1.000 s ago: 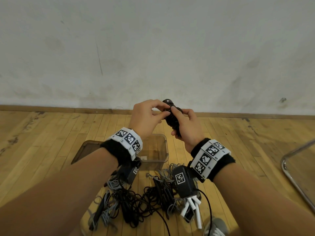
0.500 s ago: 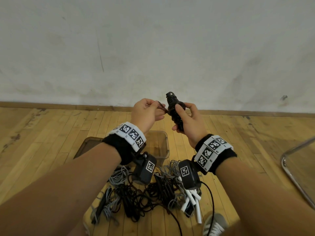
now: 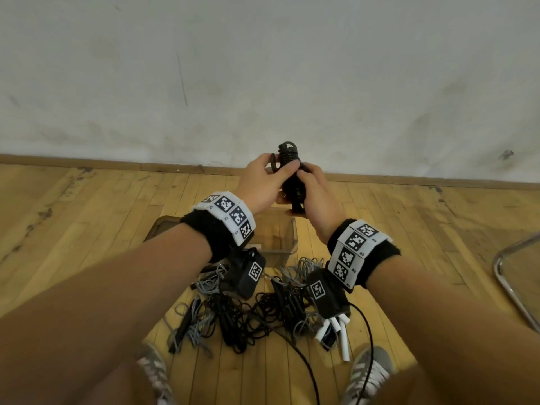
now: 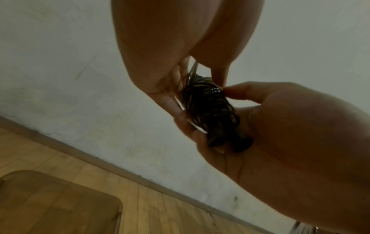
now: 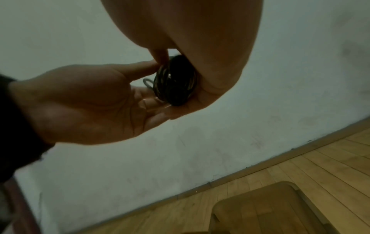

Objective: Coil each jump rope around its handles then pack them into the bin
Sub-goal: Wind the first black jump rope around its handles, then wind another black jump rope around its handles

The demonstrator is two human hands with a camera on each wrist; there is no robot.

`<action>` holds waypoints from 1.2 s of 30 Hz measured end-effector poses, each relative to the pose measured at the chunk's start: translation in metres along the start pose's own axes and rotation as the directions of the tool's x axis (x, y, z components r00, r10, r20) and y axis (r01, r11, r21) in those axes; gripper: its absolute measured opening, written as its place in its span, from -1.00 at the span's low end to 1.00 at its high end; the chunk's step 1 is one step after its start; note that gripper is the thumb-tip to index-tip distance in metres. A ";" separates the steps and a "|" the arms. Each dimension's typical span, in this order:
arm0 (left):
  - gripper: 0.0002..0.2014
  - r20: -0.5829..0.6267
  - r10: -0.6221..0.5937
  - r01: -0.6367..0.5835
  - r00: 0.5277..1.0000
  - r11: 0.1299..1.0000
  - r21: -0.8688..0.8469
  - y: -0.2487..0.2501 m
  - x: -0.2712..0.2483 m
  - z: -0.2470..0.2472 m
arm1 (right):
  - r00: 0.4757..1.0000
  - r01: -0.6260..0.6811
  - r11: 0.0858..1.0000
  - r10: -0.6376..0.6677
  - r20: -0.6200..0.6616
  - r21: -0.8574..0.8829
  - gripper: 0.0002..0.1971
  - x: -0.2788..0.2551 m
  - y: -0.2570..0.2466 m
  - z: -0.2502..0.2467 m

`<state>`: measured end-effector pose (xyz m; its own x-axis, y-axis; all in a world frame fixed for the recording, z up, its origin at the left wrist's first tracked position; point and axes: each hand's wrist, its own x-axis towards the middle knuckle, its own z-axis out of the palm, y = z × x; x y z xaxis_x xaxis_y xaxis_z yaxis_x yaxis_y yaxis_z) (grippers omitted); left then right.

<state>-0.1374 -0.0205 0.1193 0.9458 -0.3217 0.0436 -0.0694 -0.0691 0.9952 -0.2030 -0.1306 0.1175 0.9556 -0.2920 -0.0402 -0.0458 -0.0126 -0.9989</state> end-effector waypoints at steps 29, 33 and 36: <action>-0.65 -0.343 -0.560 0.657 0.754 0.641 0.397 -0.328 -0.038 -0.251 | 0.706 -0.312 0.735 0.603 0.371 -0.602 -0.51 0.059 0.296 0.275; -0.68 -0.370 -0.586 0.692 0.721 0.579 0.431 -0.369 -0.049 -0.262 | 0.673 -0.298 0.694 0.640 0.372 -0.655 -0.44 0.057 0.318 0.290; -0.60 -0.371 -0.575 0.673 0.729 0.505 0.540 -0.383 -0.052 -0.262 | 0.681 -0.230 0.659 0.634 0.365 -0.716 -0.48 0.057 0.329 0.285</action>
<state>-0.0772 0.2705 -0.2415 0.8470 0.1552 -0.5084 0.4302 -0.7618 0.4843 -0.0803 0.1210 -0.2209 0.7284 0.1419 -0.6703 -0.4588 -0.6256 -0.6310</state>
